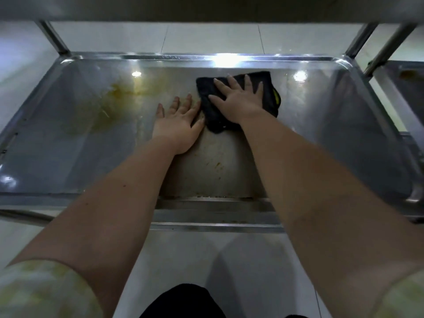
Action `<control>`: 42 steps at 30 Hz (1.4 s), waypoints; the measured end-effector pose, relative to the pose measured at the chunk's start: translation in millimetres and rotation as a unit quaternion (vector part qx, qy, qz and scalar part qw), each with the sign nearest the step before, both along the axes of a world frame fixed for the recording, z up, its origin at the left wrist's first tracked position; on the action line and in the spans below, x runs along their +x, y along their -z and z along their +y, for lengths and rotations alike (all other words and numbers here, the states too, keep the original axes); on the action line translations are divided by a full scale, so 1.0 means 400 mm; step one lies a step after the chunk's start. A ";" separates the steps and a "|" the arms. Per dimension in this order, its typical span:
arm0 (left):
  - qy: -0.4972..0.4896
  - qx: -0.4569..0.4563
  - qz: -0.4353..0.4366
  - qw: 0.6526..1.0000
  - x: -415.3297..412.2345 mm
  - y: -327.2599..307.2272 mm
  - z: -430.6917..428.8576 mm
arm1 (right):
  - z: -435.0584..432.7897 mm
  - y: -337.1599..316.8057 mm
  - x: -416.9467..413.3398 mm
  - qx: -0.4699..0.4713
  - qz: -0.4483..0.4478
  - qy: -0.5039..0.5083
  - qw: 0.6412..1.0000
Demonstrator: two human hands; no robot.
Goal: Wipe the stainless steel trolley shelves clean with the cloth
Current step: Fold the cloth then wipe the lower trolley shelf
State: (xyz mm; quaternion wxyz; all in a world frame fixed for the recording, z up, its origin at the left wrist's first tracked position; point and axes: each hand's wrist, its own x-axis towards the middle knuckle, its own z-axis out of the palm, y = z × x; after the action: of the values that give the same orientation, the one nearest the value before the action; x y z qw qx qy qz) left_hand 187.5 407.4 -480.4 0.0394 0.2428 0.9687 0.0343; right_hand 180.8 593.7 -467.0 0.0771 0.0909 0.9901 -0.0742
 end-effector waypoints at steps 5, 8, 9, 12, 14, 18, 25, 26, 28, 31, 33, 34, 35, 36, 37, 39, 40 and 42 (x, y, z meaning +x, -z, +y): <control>-0.007 0.004 -0.007 1.000 -0.004 0.001 0.002 | 0.213 -0.010 0.049 0.006 0.021 0.093 0.995; -0.008 0.007 -0.007 1.000 -0.003 0.004 0.005 | 0.412 -0.012 0.136 0.014 0.021 0.195 0.981; -0.007 0.009 -0.005 1.000 -0.001 0.005 0.007 | 0.460 -0.014 0.160 0.017 0.013 0.222 0.975; -0.002 0.010 0.000 1.000 0.006 0.006 0.013 | 0.502 -0.009 0.167 0.019 -0.006 0.270 0.963; -0.001 0.008 -0.002 1.000 0.008 0.005 0.014 | 0.446 -0.011 0.121 0.009 -0.002 0.277 0.961; -0.003 0.008 0.000 1.000 0.009 0.003 0.012 | 0.215 -0.014 -0.013 -0.006 0.006 0.142 0.990; -0.005 0.011 -0.001 1.000 0.004 0.004 0.004 | 0.060 0.005 -0.071 0.001 0.022 0.008 1.000; -0.006 0.011 -0.004 1.000 0.004 0.004 0.003 | 0.101 0.003 -0.060 0.003 0.025 0.018 1.000; -0.010 0.012 -0.005 1.000 0.004 0.007 0.005 | 0.214 0.001 -0.027 0.006 0.030 0.067 0.997; -0.012 0.014 0.004 1.000 0.003 0.012 0.007 | 0.405 0.000 0.041 0.008 0.024 0.157 0.987; -0.006 0.017 0.002 1.000 0.003 0.015 0.010 | 0.483 -0.005 0.075 0.013 0.008 0.207 0.978; -0.005 0.018 0.002 1.000 0.003 0.017 0.011 | 0.500 -0.005 0.079 0.016 0.002 0.224 0.974; -0.004 0.018 0.003 1.000 0.003 0.018 0.012 | 0.503 -0.004 0.075 0.015 0.000 0.237 0.971; -0.005 0.017 0.004 1.000 0.002 0.019 0.012 | 0.494 -0.005 0.066 0.008 0.000 0.245 0.969; -0.005 0.015 0.003 1.000 0.000 0.019 0.011 | 0.471 -0.008 0.054 0.001 0.002 0.244 0.970; -0.004 0.012 0.001 1.000 -0.005 0.019 0.006 | 0.392 -0.011 0.017 -0.002 0.015 0.198 0.980; -0.004 0.012 0.003 1.000 -0.005 0.019 0.005 | 0.337 -0.011 -0.008 -0.001 0.021 0.156 0.988; -0.004 0.012 0.009 1.000 -0.006 0.019 0.004 | 0.203 -0.013 -0.063 -0.001 0.024 0.066 0.998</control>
State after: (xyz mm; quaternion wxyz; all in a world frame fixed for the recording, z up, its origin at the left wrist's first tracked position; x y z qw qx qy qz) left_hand 185.1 409.1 -488.1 0.0280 0.2396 0.9695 0.0442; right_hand 155.7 675.0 -462.0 0.0485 0.1538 0.9835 -0.0824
